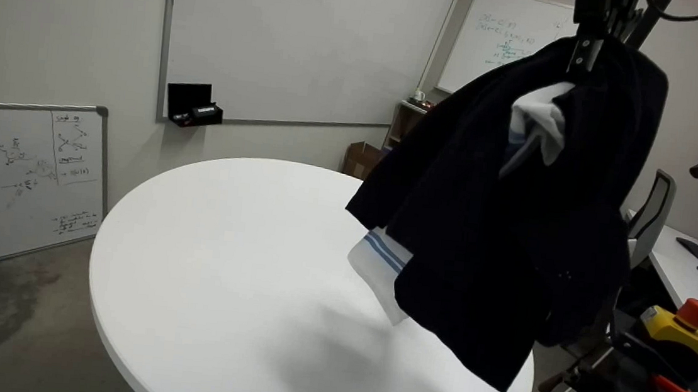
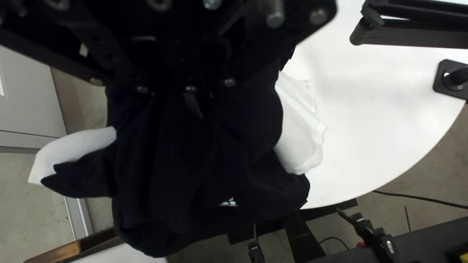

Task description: Take the black and white towels at the same time and put them on the black rod

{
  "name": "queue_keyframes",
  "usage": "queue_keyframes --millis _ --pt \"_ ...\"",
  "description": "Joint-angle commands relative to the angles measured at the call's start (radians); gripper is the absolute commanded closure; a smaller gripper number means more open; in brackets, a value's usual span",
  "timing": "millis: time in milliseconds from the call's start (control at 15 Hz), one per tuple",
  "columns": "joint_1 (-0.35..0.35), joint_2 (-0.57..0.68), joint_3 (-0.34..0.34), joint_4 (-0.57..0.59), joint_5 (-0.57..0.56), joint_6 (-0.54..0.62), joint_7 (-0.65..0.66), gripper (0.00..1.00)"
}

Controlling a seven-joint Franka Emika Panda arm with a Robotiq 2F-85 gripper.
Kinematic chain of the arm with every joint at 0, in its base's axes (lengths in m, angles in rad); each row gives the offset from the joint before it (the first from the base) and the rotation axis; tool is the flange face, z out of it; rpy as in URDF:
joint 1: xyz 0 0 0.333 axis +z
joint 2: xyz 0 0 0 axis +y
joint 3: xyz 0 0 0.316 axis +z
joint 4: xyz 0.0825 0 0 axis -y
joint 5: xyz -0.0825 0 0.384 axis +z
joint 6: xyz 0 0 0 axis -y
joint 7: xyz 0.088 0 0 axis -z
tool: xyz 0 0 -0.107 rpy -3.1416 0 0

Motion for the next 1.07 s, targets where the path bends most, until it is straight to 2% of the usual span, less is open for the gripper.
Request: queue_keyframes --millis 0,133,200,467,1000 --pt "-0.029 -0.092 -0.001 0.0 -0.003 -0.038 0.012 0.97" --pt "-0.031 -0.111 -0.013 0.017 0.012 -0.098 -0.048 0.97" --pt "-0.044 -0.125 -0.008 0.012 0.007 -0.071 -0.003 0.97" --pt "-0.076 -0.147 -0.022 0.013 0.021 -0.074 0.03 0.97" --pt "-0.173 -0.269 -0.093 -0.144 0.013 -0.07 0.042 0.97"
